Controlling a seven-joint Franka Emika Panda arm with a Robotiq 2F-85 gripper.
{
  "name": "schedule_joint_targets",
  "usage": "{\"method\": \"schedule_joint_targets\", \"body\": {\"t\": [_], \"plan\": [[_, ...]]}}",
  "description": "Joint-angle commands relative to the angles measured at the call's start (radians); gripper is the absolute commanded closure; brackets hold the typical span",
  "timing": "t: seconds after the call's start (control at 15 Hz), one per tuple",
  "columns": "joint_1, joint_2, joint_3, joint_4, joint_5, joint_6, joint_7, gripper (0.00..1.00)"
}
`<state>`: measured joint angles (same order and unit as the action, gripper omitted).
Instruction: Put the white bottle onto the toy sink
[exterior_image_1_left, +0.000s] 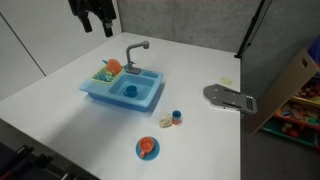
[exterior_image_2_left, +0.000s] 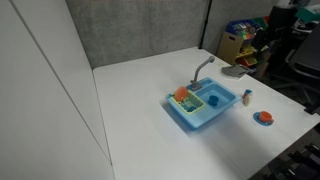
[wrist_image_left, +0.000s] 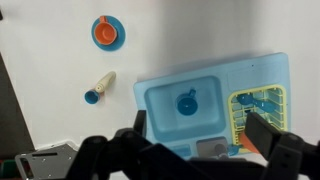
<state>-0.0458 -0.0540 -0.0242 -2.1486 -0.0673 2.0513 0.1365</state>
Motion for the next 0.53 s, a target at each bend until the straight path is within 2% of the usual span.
{"method": "schedule_joint_targets", "body": {"t": [0.0,0.47], "plan": [[0.002,0.078,-0.004,0.027,0.004,0.049,0.052,0.0],[0.002,0.197,-0.024,0.037,0.0,0.115,0.137,0.0]]}}
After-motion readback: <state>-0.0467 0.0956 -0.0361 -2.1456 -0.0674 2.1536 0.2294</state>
